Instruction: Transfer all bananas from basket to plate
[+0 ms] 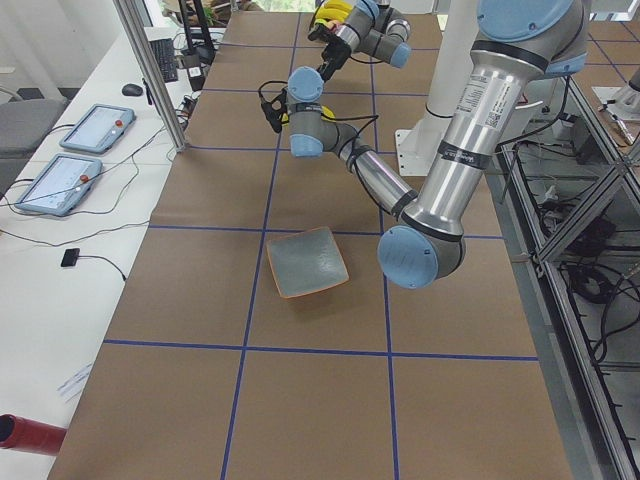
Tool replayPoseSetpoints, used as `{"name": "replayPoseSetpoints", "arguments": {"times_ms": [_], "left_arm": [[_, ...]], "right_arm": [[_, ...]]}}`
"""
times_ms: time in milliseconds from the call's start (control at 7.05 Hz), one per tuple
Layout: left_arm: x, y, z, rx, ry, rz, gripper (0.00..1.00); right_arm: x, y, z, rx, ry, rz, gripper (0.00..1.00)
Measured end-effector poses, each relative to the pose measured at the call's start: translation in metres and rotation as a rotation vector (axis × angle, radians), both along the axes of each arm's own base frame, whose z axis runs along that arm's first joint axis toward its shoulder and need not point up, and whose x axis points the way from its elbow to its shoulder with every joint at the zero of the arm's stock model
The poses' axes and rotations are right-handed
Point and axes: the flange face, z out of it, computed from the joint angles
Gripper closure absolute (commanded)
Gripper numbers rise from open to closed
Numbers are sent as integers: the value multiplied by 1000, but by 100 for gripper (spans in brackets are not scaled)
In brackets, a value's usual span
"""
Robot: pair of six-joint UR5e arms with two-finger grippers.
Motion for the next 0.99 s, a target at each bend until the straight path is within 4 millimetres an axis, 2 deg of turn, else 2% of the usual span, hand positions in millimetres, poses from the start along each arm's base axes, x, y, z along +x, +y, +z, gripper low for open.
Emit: {"name": "replayPoseSetpoints", "arguments": {"times_ms": [284,567,851,993], "left_arm": [[-30,11,89,22,-137,-4,100],[-64,28,174,72,-284,10,100],[-74,27,242,93,-432,-19,100],[-73,21,268,115,-494,-16,94]], "right_arm": [[36,-51,64,-65,155,-42,0],[75,-90,128,-80,348,-88,0],[131,-116,210,-41,525,-172,0],[166,-124,249,-20,589,-220,0]]}}
